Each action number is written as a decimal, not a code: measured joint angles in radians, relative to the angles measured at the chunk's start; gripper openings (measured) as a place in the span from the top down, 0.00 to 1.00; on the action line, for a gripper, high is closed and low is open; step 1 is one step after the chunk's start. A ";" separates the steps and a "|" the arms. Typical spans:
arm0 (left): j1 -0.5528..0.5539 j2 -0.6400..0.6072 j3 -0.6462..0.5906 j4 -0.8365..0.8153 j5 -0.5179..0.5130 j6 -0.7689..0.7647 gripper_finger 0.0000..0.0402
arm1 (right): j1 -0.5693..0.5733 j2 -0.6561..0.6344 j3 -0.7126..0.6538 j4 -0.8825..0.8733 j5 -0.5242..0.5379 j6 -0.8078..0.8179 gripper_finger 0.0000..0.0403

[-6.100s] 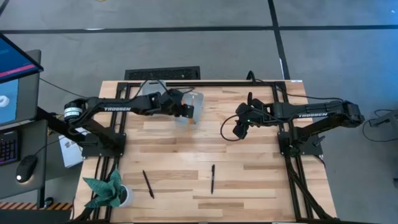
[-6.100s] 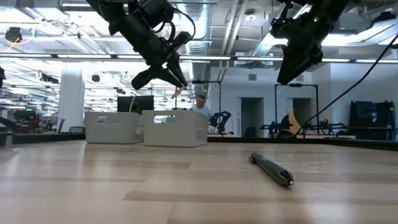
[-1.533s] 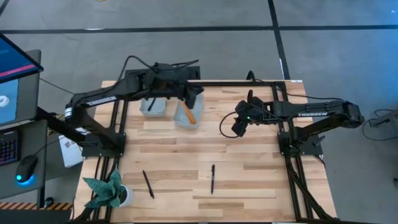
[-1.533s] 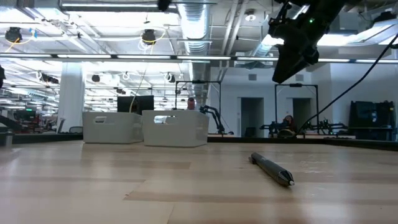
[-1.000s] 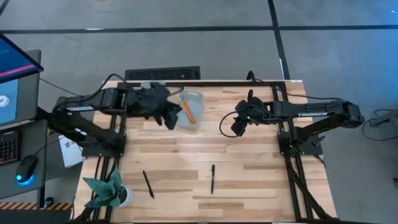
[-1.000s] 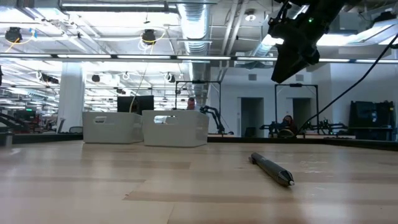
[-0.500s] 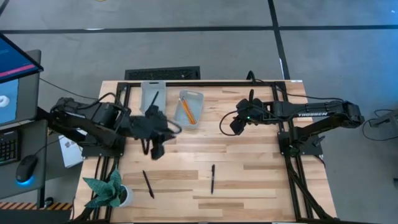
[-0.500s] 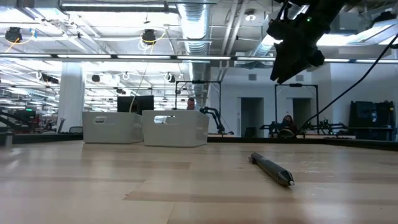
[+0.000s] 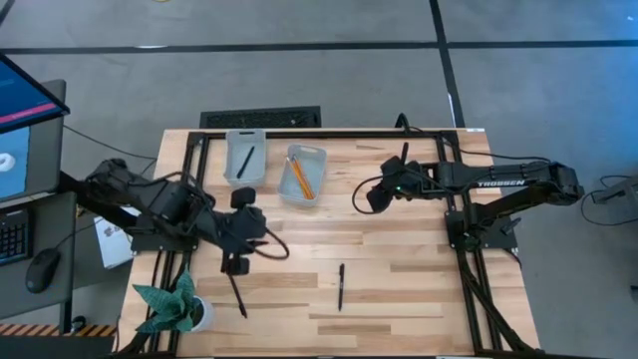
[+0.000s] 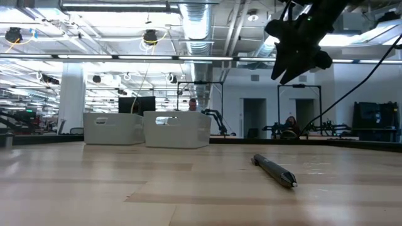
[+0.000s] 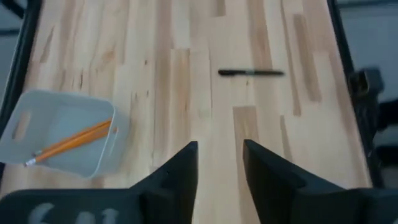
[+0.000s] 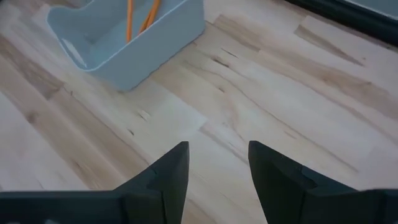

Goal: Sort pens & pencils
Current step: Put the left black pen into the left gray bin

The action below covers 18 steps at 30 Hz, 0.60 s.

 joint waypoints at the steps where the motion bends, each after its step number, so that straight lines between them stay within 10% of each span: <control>1: -0.008 0.008 0.000 -0.007 0.001 0.023 0.69 | 0.000 0.000 0.000 0.001 0.000 0.010 0.53; 18: -0.089 0.072 -0.016 -0.214 0.067 0.216 0.58 | 0.001 0.019 0.000 0.044 0.002 0.144 0.54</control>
